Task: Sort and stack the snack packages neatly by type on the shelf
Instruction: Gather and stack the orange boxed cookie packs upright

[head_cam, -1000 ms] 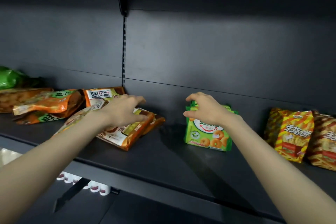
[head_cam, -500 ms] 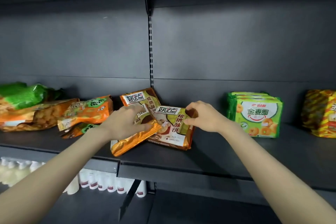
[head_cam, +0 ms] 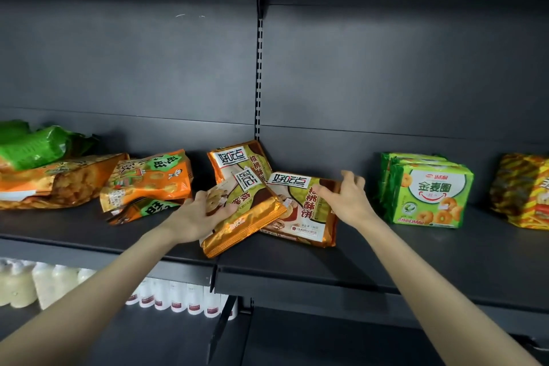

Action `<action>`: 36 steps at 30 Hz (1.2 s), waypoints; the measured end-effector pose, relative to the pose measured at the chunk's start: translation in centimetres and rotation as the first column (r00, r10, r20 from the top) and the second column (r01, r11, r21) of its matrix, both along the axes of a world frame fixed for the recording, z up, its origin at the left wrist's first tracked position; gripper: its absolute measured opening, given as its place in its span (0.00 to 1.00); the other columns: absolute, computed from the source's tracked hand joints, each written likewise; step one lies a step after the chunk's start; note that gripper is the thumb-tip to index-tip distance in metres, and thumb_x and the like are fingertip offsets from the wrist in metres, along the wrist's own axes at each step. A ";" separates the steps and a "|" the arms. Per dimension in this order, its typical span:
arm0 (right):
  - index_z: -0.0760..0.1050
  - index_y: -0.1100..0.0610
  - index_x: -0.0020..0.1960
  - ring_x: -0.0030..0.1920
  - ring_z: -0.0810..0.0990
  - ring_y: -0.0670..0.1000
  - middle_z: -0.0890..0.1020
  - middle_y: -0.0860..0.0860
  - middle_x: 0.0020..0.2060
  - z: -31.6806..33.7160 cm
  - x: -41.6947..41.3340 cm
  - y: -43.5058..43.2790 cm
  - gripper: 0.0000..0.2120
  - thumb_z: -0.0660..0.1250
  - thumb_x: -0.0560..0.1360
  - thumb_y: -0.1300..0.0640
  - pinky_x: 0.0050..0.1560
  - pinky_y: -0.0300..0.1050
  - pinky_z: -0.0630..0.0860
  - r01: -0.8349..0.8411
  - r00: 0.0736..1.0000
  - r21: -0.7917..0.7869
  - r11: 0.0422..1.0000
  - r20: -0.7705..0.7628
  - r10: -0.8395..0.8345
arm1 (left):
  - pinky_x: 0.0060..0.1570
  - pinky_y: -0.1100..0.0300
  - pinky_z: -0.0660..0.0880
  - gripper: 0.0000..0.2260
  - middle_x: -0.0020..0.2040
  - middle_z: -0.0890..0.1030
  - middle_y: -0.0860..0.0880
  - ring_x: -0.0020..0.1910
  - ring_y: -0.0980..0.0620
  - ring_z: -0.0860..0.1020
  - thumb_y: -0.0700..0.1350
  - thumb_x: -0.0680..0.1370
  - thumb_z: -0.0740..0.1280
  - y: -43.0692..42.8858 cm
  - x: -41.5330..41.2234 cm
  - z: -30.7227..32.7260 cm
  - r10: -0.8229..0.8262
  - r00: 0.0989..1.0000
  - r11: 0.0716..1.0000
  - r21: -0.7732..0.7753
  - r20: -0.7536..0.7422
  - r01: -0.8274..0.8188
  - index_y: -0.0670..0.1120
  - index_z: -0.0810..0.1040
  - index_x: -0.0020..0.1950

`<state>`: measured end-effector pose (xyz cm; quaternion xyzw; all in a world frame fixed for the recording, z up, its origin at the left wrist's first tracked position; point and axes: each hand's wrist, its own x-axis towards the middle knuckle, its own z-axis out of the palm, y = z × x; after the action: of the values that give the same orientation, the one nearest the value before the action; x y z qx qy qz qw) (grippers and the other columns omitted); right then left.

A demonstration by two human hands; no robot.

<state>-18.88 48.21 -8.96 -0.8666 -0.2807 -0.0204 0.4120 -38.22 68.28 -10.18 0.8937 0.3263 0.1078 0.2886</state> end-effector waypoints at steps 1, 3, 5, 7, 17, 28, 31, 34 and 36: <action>0.53 0.61 0.75 0.71 0.61 0.61 0.57 0.59 0.71 -0.1 0.0 0.2 0.40 0.66 0.74 0.42 0.68 0.55 0.67 0.036 0.999 0.010 0.999 -0.012 -0.036 | 0.59 0.52 0.74 0.39 0.63 0.74 0.46 0.59 0.48 0.76 0.69 0.69 0.61 0.3 0.1 -0.2 0.004 1.000 0.999 -0.049 0.013 -0.003 0.45 0.60 0.71; 0.51 0.62 0.74 0.70 0.62 0.62 0.58 0.60 0.71 -0.2 0.1 0.5 0.42 0.67 0.73 0.41 0.67 0.54 0.67 0.081 0.996 0.019 0.997 -0.048 -0.080 | 0.56 0.54 0.75 0.37 0.62 0.74 0.47 0.58 0.49 0.76 0.64 0.72 0.65 0.6 0.6 -0.5 0.012 0.998 0.988 -0.152 0.062 -0.002 0.44 0.58 0.71; 0.50 0.63 0.73 0.68 0.68 0.60 0.62 0.60 0.70 -0.2 0.2 0.6 0.42 0.66 0.73 0.41 0.61 0.51 0.71 0.083 0.988 0.040 0.996 -0.136 -0.076 | 0.49 0.55 0.78 0.39 0.58 0.76 0.49 0.54 0.50 0.78 0.62 0.70 0.68 0.6 0.9 -0.7 0.018 0.992 0.967 -0.256 0.121 0.014 0.45 0.56 0.72; 0.50 0.63 0.72 0.63 0.74 0.57 0.70 0.59 0.67 0.0 0.3 0.5 0.42 0.66 0.73 0.40 0.54 0.46 0.71 0.056 0.969 0.075 0.996 -0.246 -0.036 | 0.47 0.53 0.80 0.48 0.58 0.76 0.48 0.55 0.49 0.78 0.67 0.63 0.71 0.7 0.9 -0.7 0.028 0.988 0.955 -0.297 0.155 0.020 0.46 0.54 0.72; 0.46 0.46 0.75 0.59 0.76 0.53 0.72 0.53 0.66 -0.6 0.1 -0.2 0.63 0.72 0.50 0.26 0.56 0.57 0.75 -0.138 0.866 0.295 0.946 -0.428 0.260 | 0.37 0.51 0.82 0.36 0.59 0.76 0.43 0.48 0.48 0.81 0.63 0.68 0.70 -1.7 2.6 -1.4 0.065 0.969 0.955 -0.297 0.240 0.009 0.42 0.61 0.64; 0.43 0.36 0.72 0.64 0.73 0.54 0.68 0.51 0.66 -2.1 0.9 -0.4 0.70 0.80 0.39 0.32 0.63 0.58 0.74 -0.132 0.917 0.243 0.961 -0.338 0.212 | 0.34 0.63 0.78 0.20 0.36 0.81 0.52 0.31 0.55 0.80 0.51 0.72 0.72 -4.6 3.6 -1.1 -0.241 0.918 0.970 0.065 0.314 0.233 0.45 0.69 0.56; 0.48 0.35 0.68 0.63 0.74 0.53 0.74 0.50 0.62 -2.6 0.7 -0.7 0.65 0.82 0.40 0.35 0.63 0.59 0.73 -0.152 0.923 0.306 0.940 -0.296 0.245 | 0.46 0.58 0.76 0.25 0.44 0.77 0.54 0.44 0.55 0.77 0.57 0.65 0.76 -4.2 3.8 -0.9 -0.190 0.931 0.970 0.208 0.310 0.129 0.48 0.71 0.54; 0.46 0.45 0.73 0.59 0.78 0.48 0.77 0.49 0.60 -2.3 -0.1 -1.4 0.61 0.84 0.53 0.53 0.59 0.51 0.77 -0.225 0.916 0.376 0.899 -0.234 0.326 | 0.66 0.50 0.67 0.45 0.63 0.68 0.52 0.65 0.51 0.66 0.58 0.58 0.80 -2.9 4.4 -0.8 -0.132 0.954 0.985 0.143 0.270 0.096 0.49 0.62 0.69; 0.37 0.47 0.76 0.56 0.79 0.41 0.76 0.45 0.60 -1.7 -0.2 -1.9 0.64 0.81 0.59 0.64 0.55 0.41 0.77 -0.287 0.895 0.411 0.865 -0.206 0.395 | 0.68 0.47 0.67 0.57 0.71 0.65 0.52 0.70 0.52 0.66 0.55 0.56 0.82 -2.4 4.7 -0.9 -0.202 0.942 0.963 -0.124 0.268 0.241 0.50 0.51 0.75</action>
<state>-19.10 46.32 -10.69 -0.7030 -0.3599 0.1251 0.6005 -33.53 65.86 -11.11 0.8786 0.1914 0.1619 0.4065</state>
